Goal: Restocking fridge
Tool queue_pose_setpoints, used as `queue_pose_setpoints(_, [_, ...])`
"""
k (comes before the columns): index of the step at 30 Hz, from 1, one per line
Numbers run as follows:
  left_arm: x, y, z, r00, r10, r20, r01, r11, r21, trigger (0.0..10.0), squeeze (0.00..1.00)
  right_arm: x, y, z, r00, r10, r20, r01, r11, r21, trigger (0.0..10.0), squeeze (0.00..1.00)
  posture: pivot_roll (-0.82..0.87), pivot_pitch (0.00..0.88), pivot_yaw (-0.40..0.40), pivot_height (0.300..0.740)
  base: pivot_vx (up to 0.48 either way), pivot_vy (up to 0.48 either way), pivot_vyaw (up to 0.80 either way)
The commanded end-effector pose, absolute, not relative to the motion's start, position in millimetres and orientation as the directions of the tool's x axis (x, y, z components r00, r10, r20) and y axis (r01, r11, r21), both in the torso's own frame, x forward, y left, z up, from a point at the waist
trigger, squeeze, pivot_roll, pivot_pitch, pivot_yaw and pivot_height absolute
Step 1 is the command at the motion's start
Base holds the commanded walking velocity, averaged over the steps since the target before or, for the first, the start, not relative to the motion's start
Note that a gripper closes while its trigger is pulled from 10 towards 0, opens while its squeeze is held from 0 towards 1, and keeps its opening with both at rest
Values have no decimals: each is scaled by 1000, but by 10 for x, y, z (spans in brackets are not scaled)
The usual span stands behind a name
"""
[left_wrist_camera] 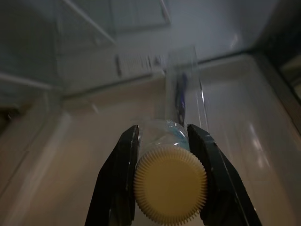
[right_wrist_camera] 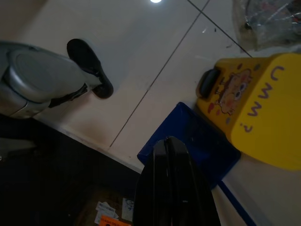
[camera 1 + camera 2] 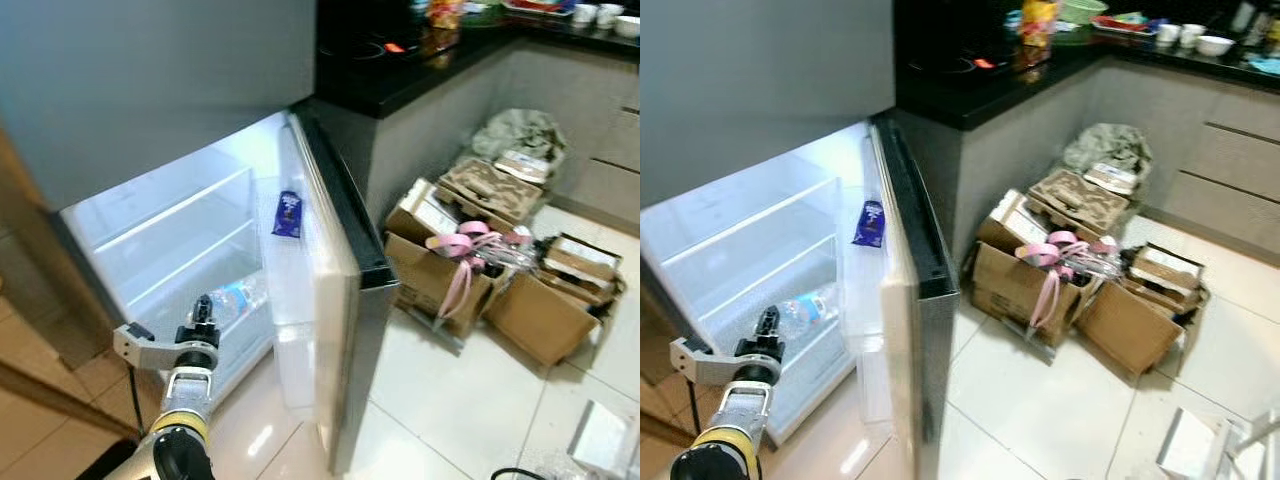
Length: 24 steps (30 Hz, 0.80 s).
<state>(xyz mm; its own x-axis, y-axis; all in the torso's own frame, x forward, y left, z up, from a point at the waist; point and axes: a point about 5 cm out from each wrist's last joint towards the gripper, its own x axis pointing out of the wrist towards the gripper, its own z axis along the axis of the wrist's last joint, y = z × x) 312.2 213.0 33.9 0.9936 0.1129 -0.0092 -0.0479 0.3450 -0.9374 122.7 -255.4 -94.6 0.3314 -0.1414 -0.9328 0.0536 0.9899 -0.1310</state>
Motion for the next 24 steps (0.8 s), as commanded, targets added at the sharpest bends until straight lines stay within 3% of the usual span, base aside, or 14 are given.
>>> queue_pose_setpoints(1, [3226, 1900, 433, 998, 8, 61, 55, 327, -944, 10000, 0, 1253, -2531, -946, 329, -139, -934, 39, 990, -134, 10000, 0, -132, 0, -1, 740, 0, 0, -781])
queue_pose_setpoints(5, [3249, 1767, 448, 996, -38, 78, 86, 318, -944, 10000, 0, 1250, -2534, -946, 325, -143, -935, 36, 990, -139, 10000, 0, -131, 0, -1, 740, 0, 0, -781])
queue_pose_setpoints(9, [3318, 1451, 551, 975, -155, 159, 198, 286, -937, 10000, 0, 1246, -2539, -947, 322, -149, -935, 38, 989, -145, 10000, 0, -131, 0, -1, 740, 0, 0, -781])
queue_pose_setpoints(14, [3279, 1434, 498, 972, -191, 136, 193, 321, -927, 10000, 0, 1248, -2525, -950, 332, -144, -932, 60, 989, -132, 10000, 0, -132, 0, 3, 740, 0, 0, -313])
queue_pose_setpoints(17, [3142, 1615, 297, 987, -159, 6, 70, 403, -913, 10000, 0, 1263, -2505, -948, 351, -126, -928, 64, 992, -110, 10000, 0, -131, 0, 3, 740, 0, 0, 0])
queue_pose_setpoints(20, [2955, 1816, 76, 980, -118, -158, -65, 561, -825, 10000, 0, 1269, -2497, -948, 361, -118, -925, 72, 992, -99, 10000, 0, -130, 0, 5, 740, 0, 0, 0])
queue_pose_setpoints(24, [2749, 1984, -120, 955, -58, -291, -194, 621, -760, 10000, 0, 1270, -2493, -948, 366, -118, -923, 74, 992, -97, 10000, 0, -130, 0, 5, 740, 0, 0, 0])
